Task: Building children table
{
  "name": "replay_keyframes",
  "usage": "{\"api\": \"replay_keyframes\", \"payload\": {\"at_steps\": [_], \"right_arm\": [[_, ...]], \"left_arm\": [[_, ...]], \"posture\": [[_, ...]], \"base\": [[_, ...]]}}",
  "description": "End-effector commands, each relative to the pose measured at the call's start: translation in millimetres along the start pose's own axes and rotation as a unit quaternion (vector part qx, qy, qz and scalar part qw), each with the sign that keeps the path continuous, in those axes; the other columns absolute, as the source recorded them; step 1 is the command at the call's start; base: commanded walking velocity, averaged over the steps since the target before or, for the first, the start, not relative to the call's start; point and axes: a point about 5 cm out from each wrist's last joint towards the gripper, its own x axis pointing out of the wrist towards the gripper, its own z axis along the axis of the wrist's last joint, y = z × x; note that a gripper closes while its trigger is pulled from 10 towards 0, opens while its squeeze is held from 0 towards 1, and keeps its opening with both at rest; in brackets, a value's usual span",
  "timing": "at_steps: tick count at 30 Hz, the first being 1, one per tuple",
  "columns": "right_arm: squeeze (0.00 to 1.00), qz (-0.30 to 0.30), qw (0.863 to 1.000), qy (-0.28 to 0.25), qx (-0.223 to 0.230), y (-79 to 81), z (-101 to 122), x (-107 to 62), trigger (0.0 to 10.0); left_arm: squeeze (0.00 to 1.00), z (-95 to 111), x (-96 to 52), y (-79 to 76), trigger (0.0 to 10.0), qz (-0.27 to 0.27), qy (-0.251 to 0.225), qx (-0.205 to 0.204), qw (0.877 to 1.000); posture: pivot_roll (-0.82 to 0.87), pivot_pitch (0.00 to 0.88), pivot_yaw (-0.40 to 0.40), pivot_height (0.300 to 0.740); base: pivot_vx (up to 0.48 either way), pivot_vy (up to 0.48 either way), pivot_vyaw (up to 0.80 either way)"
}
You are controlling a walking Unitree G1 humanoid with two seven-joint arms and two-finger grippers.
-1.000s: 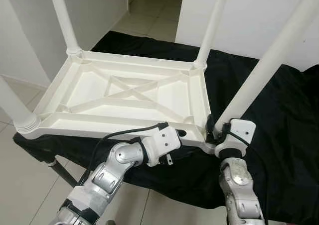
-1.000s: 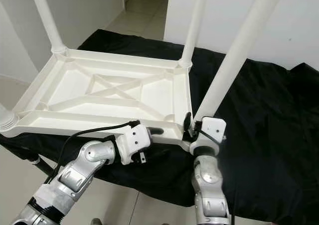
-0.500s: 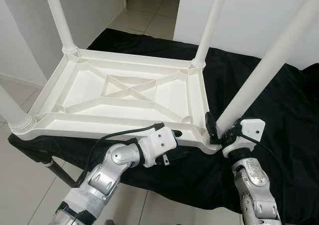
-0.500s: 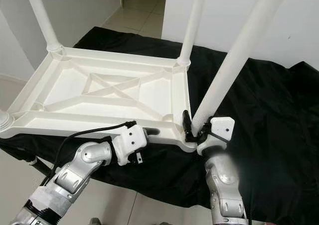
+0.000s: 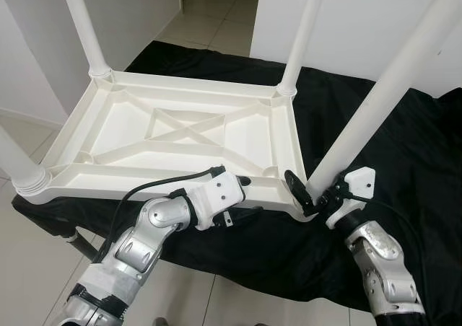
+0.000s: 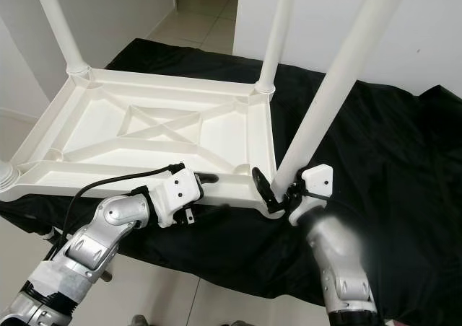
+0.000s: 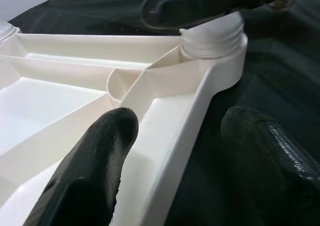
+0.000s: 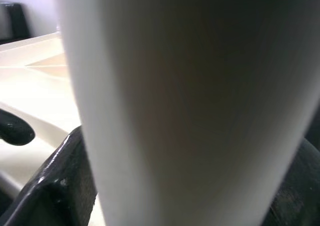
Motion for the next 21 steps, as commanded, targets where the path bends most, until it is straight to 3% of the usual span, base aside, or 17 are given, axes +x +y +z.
{"api": "replay_keyframes", "payload": {"at_steps": [1,12,13,16,17,21], "right_arm": [[0.0,0.024,1.0,0.005,0.003,-3.2,0,1.3,10.0],[0.0,0.097,0.995,0.024,-0.012,-10.6,1,6.1,10.0],[0.0,0.107,0.994,0.028,-0.014,-11.8,0,6.5,9.1],[0.0,0.118,0.992,0.032,-0.015,-13.2,-1,6.7,9.1],[0.0,0.12,0.992,0.039,-0.017,-15.7,-3,6.1,0.0],[0.0,0.118,0.991,0.053,-0.019,-20.9,-8,4.2,0.0]], "left_arm": [[0.0,3,0.1,-11.2,10.0,-0.053,-0.005,-0.011,0.999],[0.0,9,1.7,-28.7,10.0,-0.068,-0.019,-0.031,0.997],[0.0,10,1.9,-29.4,10.0,-0.069,-0.019,-0.033,0.997],[0.0,10,1.9,-30.0,10.0,-0.07,-0.019,-0.035,0.997],[0.0,10,1.5,-28.5,10.0,-0.066,-0.017,-0.037,0.997],[0.0,9,1.2,-24.1,10.0,-0.047,-0.011,-0.043,0.998]], "posture": [[0.0,0.096,-0.037,0.74],[0.01,0.095,-0.049,0.74],[0.01,0.092,-0.055,0.74],[0.01,0.092,-0.055,0.74],[0.02,0.088,-0.064,0.74],[0.02,0.085,-0.069,0.74]], "base": [[0.0,0.0,0.0],[0.0,0.0,0.0],[0.0,0.0,0.0],[0.0,0.0,0.0],[0.0,0.0,0.0],[0.0,0.0,0.0]]}}
